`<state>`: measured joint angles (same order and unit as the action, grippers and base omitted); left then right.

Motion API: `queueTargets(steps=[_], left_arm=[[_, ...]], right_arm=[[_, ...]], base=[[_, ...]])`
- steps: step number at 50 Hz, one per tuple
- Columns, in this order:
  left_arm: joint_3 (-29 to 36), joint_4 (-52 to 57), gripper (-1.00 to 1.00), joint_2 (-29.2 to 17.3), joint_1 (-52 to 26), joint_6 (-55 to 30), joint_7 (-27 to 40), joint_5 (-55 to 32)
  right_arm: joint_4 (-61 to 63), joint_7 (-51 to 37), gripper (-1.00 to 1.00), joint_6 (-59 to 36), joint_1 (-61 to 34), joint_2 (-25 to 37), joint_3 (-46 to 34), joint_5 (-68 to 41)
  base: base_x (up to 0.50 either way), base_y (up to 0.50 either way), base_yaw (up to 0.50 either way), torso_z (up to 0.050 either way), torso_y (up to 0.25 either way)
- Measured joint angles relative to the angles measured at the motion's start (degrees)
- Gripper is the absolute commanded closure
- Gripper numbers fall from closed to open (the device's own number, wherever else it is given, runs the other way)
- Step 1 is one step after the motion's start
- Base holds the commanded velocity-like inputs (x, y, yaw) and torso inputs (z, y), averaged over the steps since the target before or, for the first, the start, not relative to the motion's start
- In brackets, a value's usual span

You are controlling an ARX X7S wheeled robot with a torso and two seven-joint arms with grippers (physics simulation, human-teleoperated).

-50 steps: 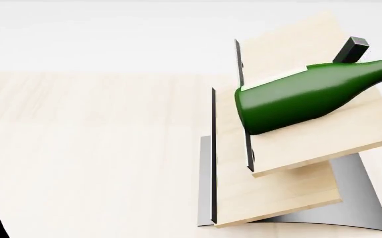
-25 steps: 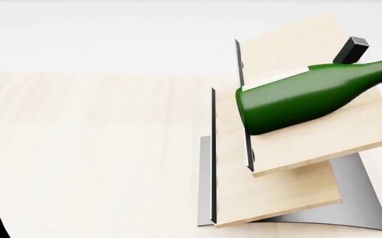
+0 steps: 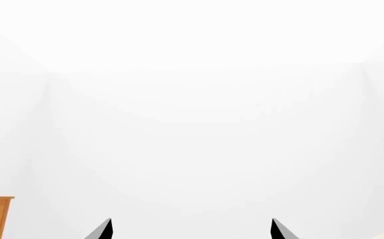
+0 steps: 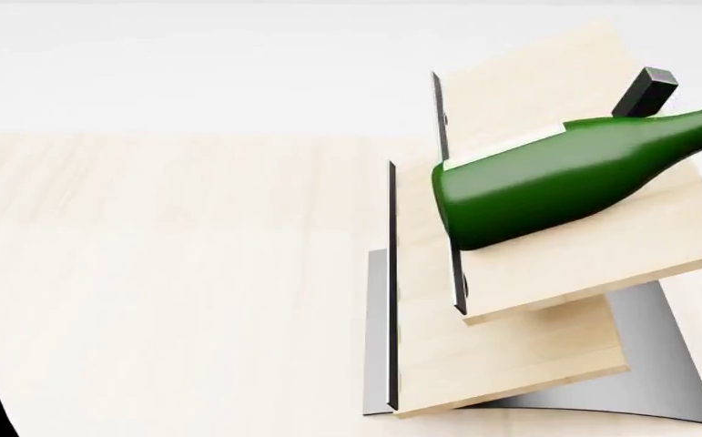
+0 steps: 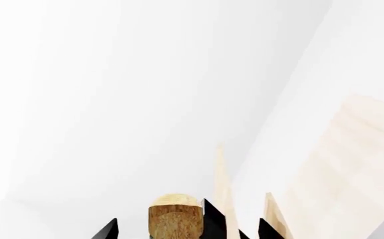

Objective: Put the wine bottle on the wine rack.

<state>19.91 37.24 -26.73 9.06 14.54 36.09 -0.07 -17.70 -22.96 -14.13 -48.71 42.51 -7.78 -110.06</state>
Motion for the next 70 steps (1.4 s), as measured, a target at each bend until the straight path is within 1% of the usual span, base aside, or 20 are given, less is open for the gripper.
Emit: queueTargets(steps=[20, 47, 58, 70], left_arm=[[0.2, 0.0, -1.00, -0.1, 0.0, 0.0, 0.2, 0.1], [0.7, 0.1, -1.00, -0.2, -0.2, -0.3, 0.2, 0.2], [0.9, 0.1, -1.00, -0.2, -0.3, -0.3, 0.3, 0.3], [1.1, 0.0, -1.00, -0.3, -0.4, -0.3, 0.4, 0.4]], right_arm=[[1.1, 0.0, -1.00, 0.3, 1.4, 0.8, 1.1, 0.0], [11.1, -3.3, -1.00, 2.8, 8.3, 5.5, 8.0, -2.7], [16.4, -1.0, -1.00, 6.5, 12.9, 6.3, 11.6, 1.0], [25.7, 1.9, -1.00, 15.1, 19.8, 6.2, 16.5, 14.2]], base=[[0.00, 0.00, 0.00, 0.000, 0.000], [0.00, 0.00, 0.00, 0.000, 0.000], [0.00, 0.00, 0.00, 0.000, 0.000], [0.00, 0.00, 0.00, 0.000, 0.000]])
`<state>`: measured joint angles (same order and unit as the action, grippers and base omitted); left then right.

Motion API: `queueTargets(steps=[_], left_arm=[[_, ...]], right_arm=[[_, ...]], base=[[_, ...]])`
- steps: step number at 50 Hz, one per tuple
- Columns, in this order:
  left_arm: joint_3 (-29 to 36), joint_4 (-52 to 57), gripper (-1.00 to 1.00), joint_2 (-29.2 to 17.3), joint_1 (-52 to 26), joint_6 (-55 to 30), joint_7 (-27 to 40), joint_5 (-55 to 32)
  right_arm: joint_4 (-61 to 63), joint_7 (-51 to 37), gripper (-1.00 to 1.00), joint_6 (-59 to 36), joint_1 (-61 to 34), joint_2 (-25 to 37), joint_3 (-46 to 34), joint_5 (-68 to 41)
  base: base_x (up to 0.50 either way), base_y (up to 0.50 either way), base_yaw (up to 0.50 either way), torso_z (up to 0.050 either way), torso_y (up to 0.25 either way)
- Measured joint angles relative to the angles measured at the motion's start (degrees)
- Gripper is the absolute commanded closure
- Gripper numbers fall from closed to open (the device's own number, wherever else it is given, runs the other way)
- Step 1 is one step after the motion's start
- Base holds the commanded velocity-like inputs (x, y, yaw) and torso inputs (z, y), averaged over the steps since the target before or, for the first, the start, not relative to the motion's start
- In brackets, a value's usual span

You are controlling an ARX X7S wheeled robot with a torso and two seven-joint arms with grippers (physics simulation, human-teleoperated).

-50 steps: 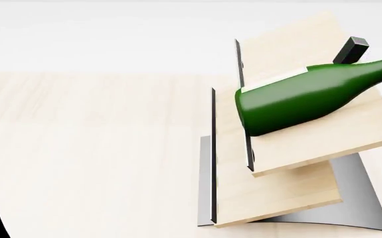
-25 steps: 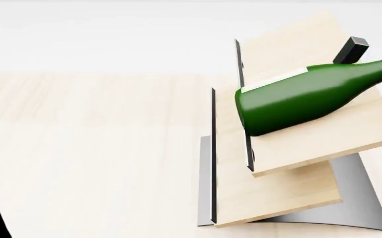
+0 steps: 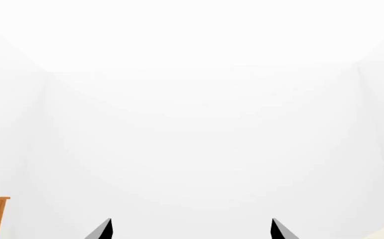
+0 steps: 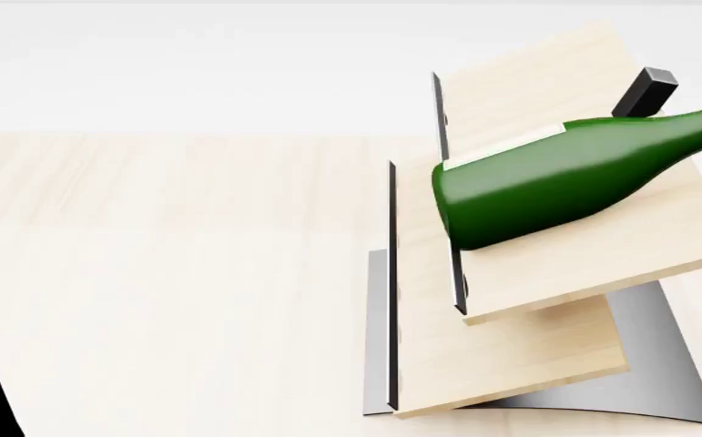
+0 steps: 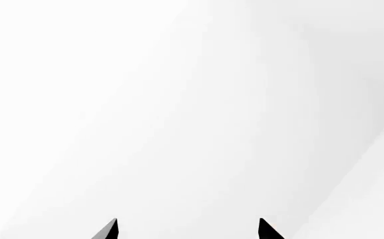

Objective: Put the wine bottle on the wine rack.

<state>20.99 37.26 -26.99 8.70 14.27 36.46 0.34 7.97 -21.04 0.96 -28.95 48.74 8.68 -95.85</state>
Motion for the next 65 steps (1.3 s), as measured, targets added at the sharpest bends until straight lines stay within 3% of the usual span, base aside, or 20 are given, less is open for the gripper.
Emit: queueTargets(steps=[20, 33, 65], left_arm=[[0.7, 0.0, -1.00, 0.1, -0.3, -0.3, -0.1, 0.5], [1.5, -0.2, -1.00, 0.3, -0.5, -0.6, -0.3, 0.9], [2.2, 0.0, -1.00, 0.2, -0.5, -0.5, -0.1, 1.4]], right_arm=[[10.9, 2.7, -1.00, 11.1, 10.1, -2.4, 5.9, 20.6], [18.4, 1.8, -1.00, 14.7, 17.0, -2.9, 11.3, 26.9], [39.6, -5.3, -1.00, 16.7, 32.2, -0.6, 42.7, 23.0]], base=[[0.00, 0.00, 0.00, 0.000, 0.000], [0.00, 0.00, 0.00, 0.000, 0.000], [0.00, 0.00, 0.00, 0.000, 0.000]])
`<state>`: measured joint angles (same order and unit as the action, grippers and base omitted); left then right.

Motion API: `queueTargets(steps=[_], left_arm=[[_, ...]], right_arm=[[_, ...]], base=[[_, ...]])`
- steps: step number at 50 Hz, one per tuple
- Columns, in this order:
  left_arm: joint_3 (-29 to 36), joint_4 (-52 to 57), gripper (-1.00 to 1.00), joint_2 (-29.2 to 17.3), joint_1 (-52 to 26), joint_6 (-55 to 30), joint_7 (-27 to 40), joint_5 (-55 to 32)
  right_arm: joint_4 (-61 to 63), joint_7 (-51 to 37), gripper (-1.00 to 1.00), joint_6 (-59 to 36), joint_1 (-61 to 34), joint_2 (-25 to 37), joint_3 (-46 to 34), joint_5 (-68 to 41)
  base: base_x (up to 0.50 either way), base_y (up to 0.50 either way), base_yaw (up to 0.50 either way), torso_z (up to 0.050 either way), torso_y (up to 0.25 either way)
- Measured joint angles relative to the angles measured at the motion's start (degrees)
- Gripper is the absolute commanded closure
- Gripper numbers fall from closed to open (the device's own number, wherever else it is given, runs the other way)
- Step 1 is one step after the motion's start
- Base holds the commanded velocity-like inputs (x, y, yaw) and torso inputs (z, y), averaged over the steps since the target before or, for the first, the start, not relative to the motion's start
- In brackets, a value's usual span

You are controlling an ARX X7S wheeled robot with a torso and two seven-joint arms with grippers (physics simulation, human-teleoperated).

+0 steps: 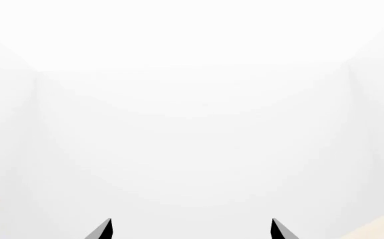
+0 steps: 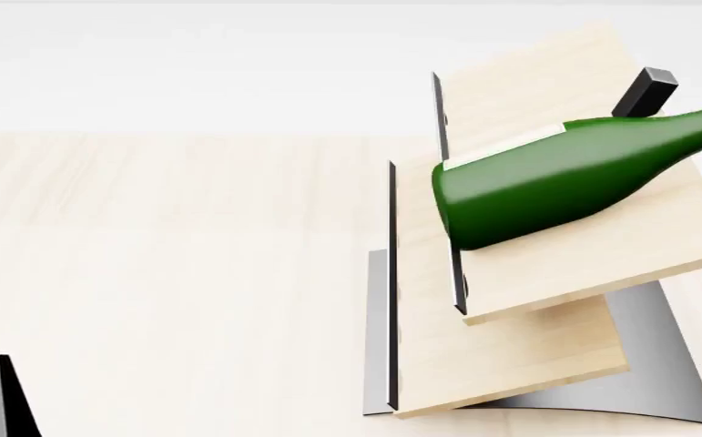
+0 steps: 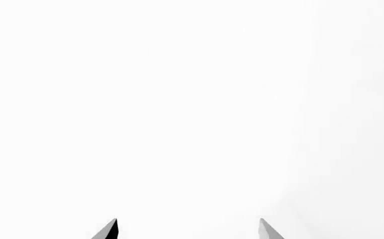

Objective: Put the wine bottle on the wine rack.

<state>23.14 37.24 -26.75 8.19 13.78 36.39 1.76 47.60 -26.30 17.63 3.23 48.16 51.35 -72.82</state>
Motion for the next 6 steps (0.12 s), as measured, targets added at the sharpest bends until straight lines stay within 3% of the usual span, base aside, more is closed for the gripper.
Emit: queueTargets(steps=[6], left_arm=[[0.0, 0.5, -1.00, -0.1, 0.2, -0.1, 0.1, 0.1]], right_arm=[[3.0, -0.1, -1.00, 0.5, 2.4, -0.5, 7.0, -3.3]], base=[[0.00, 0.00, 0.00, 0.000, 0.000]])
